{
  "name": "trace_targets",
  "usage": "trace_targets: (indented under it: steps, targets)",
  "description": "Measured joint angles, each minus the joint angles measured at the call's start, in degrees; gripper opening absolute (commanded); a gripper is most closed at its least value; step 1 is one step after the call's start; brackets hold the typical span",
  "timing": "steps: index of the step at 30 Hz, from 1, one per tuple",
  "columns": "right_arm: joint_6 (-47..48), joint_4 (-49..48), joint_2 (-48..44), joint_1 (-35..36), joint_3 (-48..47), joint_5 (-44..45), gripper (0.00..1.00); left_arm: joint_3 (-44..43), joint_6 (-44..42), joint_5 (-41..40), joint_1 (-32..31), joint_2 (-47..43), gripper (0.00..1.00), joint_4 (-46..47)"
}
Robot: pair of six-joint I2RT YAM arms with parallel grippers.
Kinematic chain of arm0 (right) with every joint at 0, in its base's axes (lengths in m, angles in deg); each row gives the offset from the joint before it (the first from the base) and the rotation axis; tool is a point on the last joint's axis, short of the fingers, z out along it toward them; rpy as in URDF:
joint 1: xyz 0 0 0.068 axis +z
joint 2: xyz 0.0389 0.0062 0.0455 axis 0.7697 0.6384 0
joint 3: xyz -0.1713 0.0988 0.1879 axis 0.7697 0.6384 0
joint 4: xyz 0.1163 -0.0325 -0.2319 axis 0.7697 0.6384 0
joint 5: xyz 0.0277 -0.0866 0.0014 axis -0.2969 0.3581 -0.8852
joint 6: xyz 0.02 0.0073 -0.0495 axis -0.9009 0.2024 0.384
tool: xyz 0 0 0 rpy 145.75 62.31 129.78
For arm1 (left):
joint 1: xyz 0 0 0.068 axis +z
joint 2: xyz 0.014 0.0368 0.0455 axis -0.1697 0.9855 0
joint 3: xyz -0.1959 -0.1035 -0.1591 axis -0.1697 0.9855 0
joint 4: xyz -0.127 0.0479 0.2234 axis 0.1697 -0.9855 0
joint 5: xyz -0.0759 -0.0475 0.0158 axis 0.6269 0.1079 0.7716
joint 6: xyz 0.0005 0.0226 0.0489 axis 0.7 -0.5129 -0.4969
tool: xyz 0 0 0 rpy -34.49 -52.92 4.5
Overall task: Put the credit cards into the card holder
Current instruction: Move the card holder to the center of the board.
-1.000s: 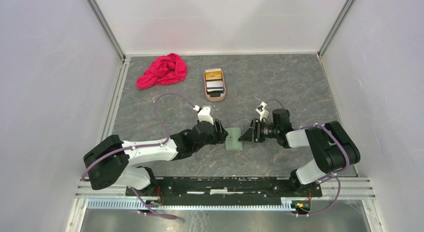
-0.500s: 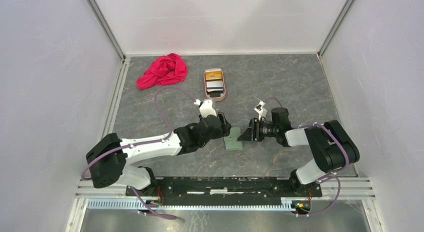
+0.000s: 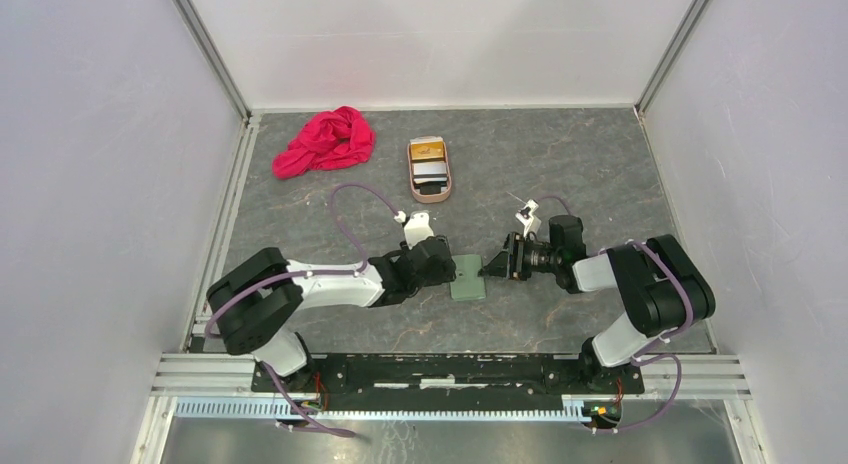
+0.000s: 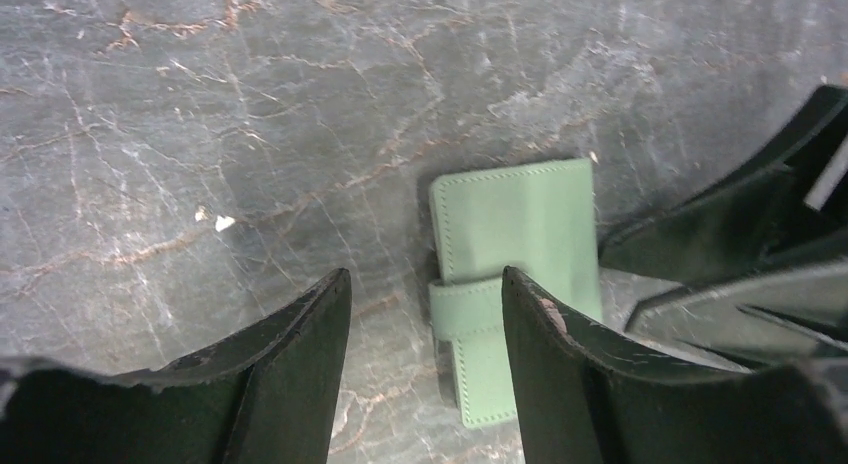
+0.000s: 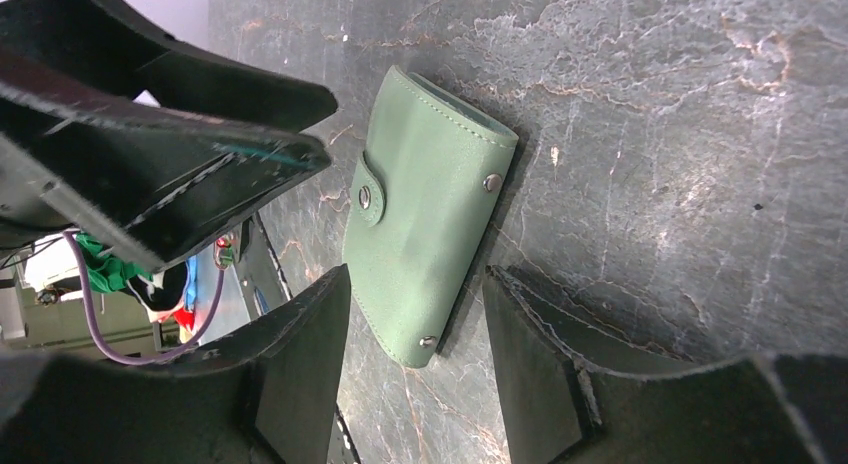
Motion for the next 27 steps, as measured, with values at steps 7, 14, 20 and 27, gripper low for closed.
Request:
trace_targets:
  steps: [7, 14, 20, 27]
  targets:
    - [-0.79, -0.94, 1.25, 0.81, -0.39, -0.31, 0.58, -0.35, 1.55, -0.20, 1.57, 2.97, 0.53, 3.26]
    - [-0.83, -1.20, 2.14, 1.33, -0.87, -0.66, 0.58, 0.04, 2.32, 3.10, 1.66, 6.27, 0.34, 8.17]
    - [-0.81, -0.98, 3.45, 1.33, -1.90, -1.92, 0.59, 2.23, 3.45, 4.72, 1.95, 6.64, 0.22, 12.22]
    - [-1.05, -1.42, 4.00, 1.09, -2.03, -2.99, 0.61, 2.32, 3.69, 5.84, 2.60, 8.59, 0.12, 16.59]
